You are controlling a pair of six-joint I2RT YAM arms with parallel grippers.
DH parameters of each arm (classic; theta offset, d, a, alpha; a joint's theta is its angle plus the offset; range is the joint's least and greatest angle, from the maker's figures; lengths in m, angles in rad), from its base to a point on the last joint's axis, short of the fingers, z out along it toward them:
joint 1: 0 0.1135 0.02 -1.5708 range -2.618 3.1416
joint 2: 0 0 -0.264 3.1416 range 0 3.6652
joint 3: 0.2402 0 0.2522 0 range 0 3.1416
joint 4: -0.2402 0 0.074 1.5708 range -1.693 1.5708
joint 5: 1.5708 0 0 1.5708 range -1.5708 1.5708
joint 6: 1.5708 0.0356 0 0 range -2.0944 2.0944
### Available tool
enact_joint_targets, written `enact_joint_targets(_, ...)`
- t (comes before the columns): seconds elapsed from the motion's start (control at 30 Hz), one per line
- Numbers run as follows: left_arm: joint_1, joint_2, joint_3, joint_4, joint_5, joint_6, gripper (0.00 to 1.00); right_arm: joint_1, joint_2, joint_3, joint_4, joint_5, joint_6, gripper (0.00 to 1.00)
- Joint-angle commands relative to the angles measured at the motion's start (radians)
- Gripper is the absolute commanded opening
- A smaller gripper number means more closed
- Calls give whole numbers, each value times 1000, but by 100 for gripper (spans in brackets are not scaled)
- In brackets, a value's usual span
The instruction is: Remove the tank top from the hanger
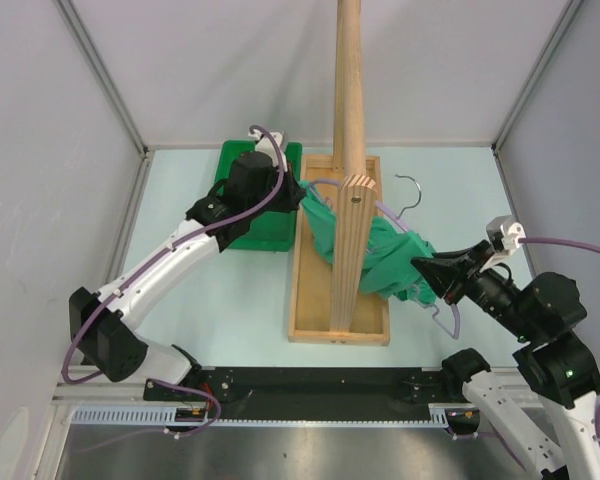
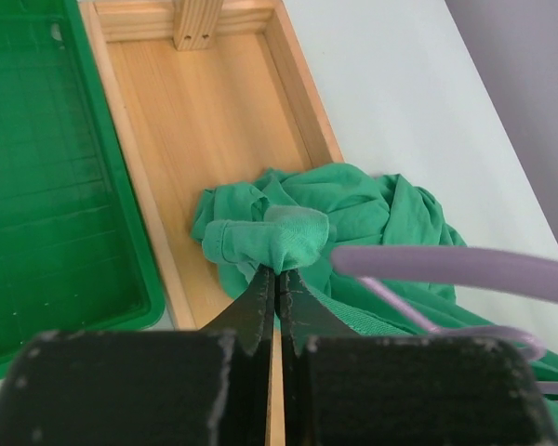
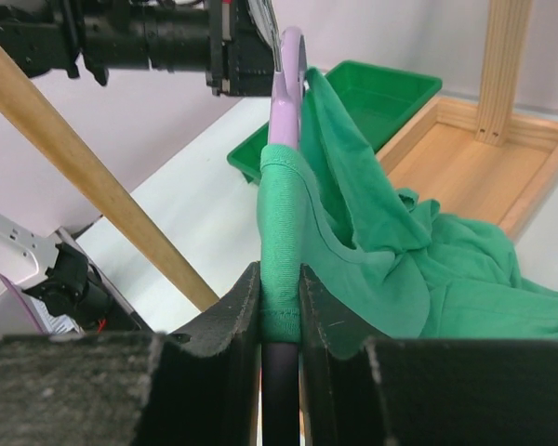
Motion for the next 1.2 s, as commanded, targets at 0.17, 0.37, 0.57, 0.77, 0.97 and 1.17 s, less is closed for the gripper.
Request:
enact_joint_targets(0.17, 25, 23, -19, 34, 149, -24, 0, 4, -41, -29, 148, 116, 117, 0)
enact_joint_targets(0.37, 22, -21, -147, 95, 286, -57, 0, 4, -6, -104, 227, 159, 175, 0)
enact_joint_targets(0.57, 22, -69, -231, 88, 298, -47, 0, 4, -29, -126, 276, 161, 181, 0)
enact_joint_targets(0.77, 22, -108, -263, 124, 435, -28, 24, 4, 15, -129, 273, 124, 171, 0)
enact_joint_targets(0.97, 23, -222, -289, 171, 527, -16, 53, 4, 19, -162, 283, 113, 143, 0)
enact_joint_targets(1.17, 23, -256, -293, 244, 657, -102, 70, 6, 49, -186, 315, 67, 149, 0)
